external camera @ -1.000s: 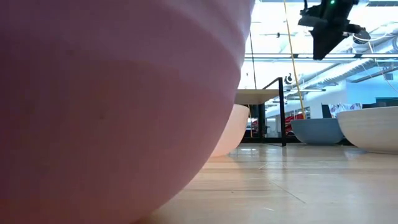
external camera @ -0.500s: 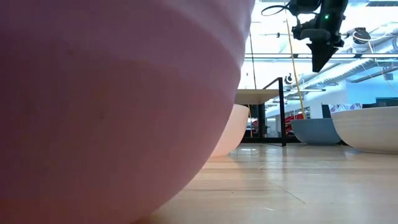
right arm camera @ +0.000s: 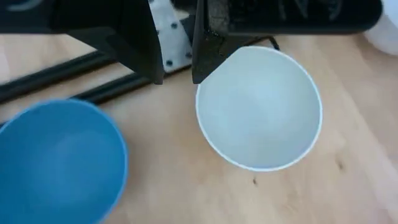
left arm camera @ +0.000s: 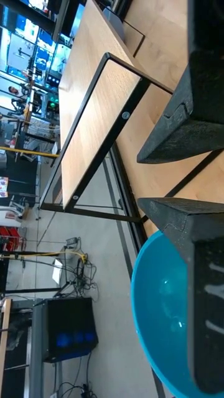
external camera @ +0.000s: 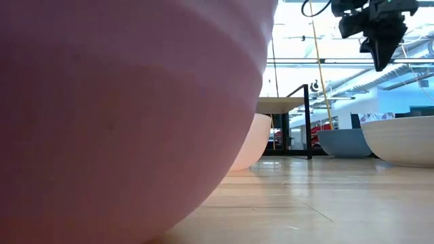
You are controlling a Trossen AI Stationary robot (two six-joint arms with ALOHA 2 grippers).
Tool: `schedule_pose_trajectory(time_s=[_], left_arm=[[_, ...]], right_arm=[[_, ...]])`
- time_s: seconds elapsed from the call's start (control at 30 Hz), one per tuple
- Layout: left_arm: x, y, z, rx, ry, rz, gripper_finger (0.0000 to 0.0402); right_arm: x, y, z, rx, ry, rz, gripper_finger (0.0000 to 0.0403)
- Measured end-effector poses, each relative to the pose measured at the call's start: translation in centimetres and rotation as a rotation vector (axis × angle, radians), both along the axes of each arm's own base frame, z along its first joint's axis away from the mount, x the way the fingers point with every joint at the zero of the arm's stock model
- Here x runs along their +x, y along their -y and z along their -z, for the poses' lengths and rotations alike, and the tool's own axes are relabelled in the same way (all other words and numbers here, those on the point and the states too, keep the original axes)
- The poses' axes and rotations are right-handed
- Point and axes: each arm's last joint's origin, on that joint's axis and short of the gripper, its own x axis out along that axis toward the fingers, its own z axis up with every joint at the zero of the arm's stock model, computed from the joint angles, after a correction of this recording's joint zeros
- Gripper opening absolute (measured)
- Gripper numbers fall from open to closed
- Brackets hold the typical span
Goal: Place and stack bowls onto a shelf
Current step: Put the top white bowl on the shelf
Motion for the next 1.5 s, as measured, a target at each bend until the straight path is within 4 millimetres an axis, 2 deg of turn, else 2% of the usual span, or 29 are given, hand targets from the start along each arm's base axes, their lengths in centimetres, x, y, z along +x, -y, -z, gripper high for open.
schedule_pose_trajectory(time_s=[0.1,0.23,0.47,0.67,0.8,1.1,1.5], left_arm=[[0.0,0.0,0.0,0.000,-0.001,0.000,0.0104],[0.0,0.0,0.0,0.001,-0.001,0.000,0.0104],[0.0,0.0,0.0,0.002,-0.002,0.000,0.0104],[0.0,0.0,0.0,0.001,-0.002,0.000,0.0104],[0.0,0.0,0.0,-0.006,0.006,-0.001,0.0104],[0.0,0.0,0.0,-0.021,0.023,-0.004,0.0104],[0.0,0.0,0.0,-0.022,0.023,-0.004,0.0104]], right_arm=[[0.1,-0.4,0.4,0.049,0.032,-0.068,0.0082],[0.3,-0.8,1.9,0.120,0.005,-0.107,0.0082],[0.8,-1.3,6.2,0.166,-0.063,-0.172,0.0082],[1.1,-1.2,9.2,0.158,-0.061,-0.184,0.0082],[1.1,-0.9,10.6,0.084,-0.093,-0.188,0.0082],[0.9,-1.1,12.4,0.089,-0.105,-0.193,0.0082],[1.4,-0.7,12.6,0.028,-0.065,-0.209,0.0082]])
